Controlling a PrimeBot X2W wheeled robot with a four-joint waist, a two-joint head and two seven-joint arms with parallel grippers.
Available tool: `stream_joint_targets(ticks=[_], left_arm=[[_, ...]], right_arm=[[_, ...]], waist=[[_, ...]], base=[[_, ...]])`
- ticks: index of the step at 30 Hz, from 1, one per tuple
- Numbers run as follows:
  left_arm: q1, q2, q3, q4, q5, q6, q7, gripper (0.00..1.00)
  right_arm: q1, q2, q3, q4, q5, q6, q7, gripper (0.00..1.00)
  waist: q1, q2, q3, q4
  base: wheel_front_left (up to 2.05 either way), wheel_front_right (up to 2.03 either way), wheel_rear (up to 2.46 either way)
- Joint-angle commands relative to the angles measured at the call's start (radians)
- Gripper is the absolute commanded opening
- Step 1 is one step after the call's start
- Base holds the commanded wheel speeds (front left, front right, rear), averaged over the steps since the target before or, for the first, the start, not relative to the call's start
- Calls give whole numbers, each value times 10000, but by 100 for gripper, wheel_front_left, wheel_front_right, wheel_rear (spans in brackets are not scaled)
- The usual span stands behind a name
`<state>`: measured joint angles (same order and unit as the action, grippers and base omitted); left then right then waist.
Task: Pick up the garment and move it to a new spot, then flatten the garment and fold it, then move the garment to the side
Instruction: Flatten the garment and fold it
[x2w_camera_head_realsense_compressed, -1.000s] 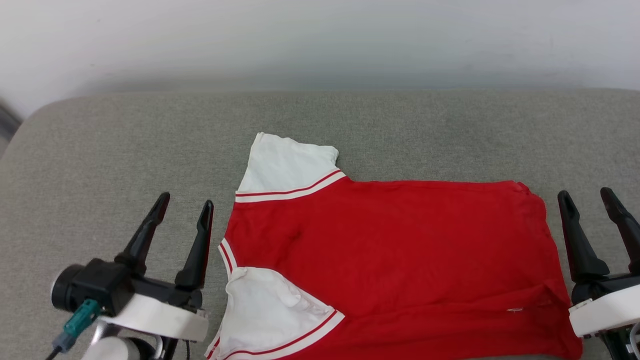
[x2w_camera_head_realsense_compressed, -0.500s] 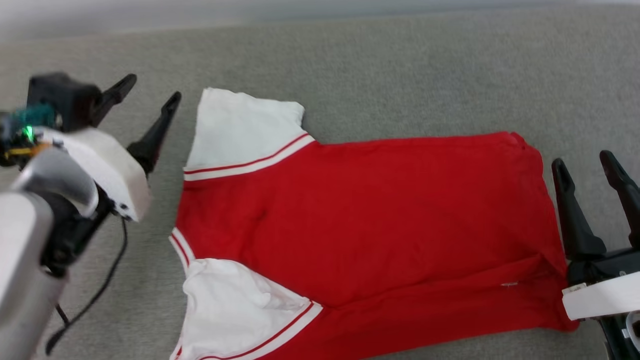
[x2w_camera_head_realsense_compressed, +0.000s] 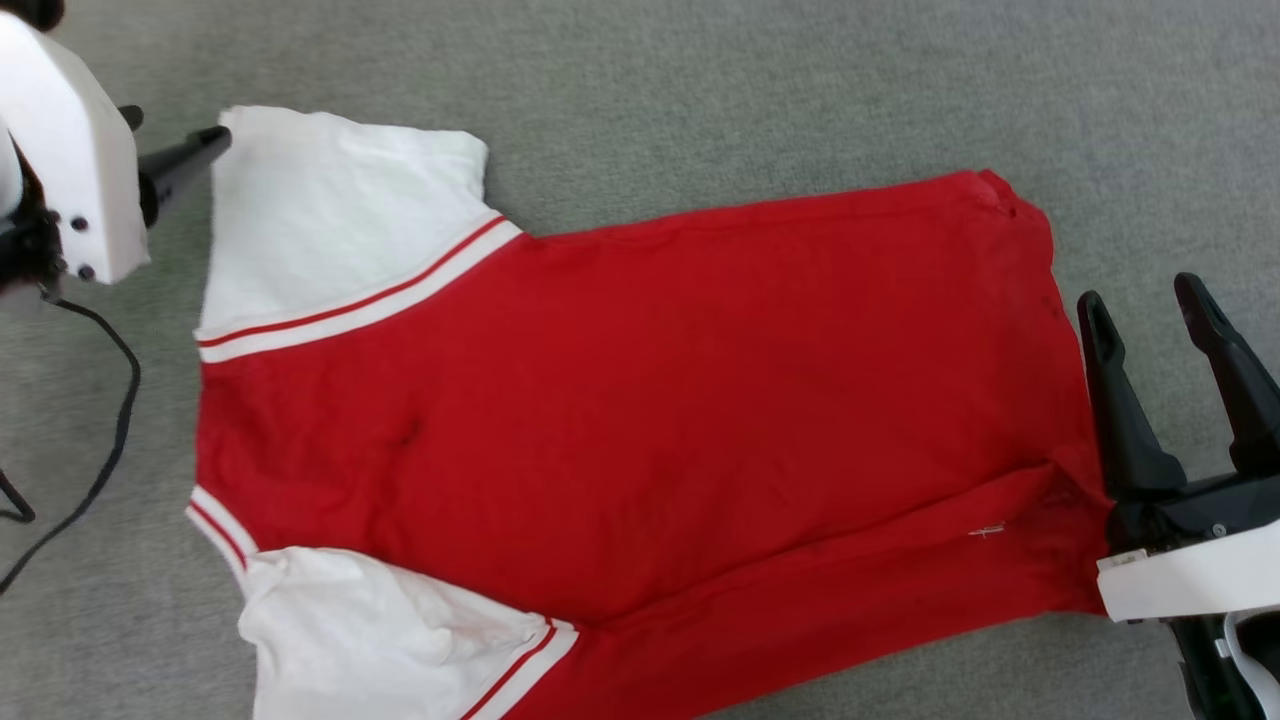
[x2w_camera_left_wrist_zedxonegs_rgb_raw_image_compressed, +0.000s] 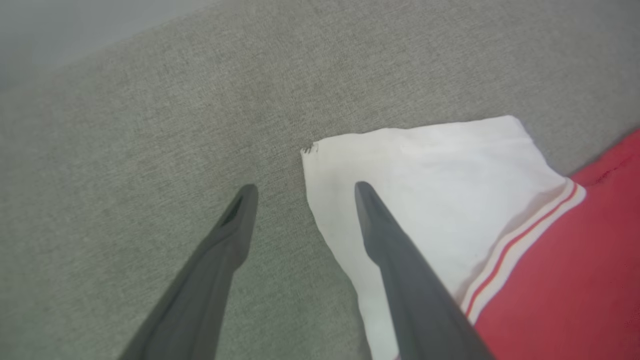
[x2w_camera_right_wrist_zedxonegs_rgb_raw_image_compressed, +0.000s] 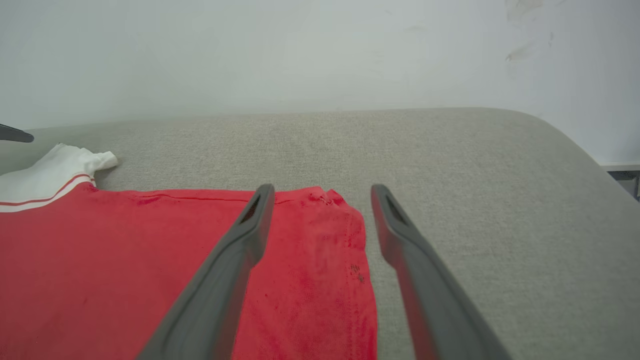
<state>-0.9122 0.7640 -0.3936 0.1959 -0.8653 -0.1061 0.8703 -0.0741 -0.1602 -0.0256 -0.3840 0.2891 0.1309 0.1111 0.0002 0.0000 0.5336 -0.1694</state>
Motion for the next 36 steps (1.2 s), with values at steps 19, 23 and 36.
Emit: stream_joint_targets(ticks=[19, 23, 36], left_arm=[[-226, -300, -644, 1097, -84, -29, 385, 0], [-260, -629, -490, 989, -75, -117, -698, 0], [244, -245, -1484, -1533, -191, -233, -2402, 0]], right_arm=[[-644, 190, 184, 610, -34, -3, -236, 100], [-613, 79, -129, 818, -224, -3, 156, 100], [-1109, -1824, -517, 589, 288, -3, 4148, 100]], waist=[[-2, 0, 836, -416], [-2, 0, 291, -177], [-2, 0, -1207, 1186]], base=[[0, 0, 0], [0, 0, 0], [0, 0, 0]])
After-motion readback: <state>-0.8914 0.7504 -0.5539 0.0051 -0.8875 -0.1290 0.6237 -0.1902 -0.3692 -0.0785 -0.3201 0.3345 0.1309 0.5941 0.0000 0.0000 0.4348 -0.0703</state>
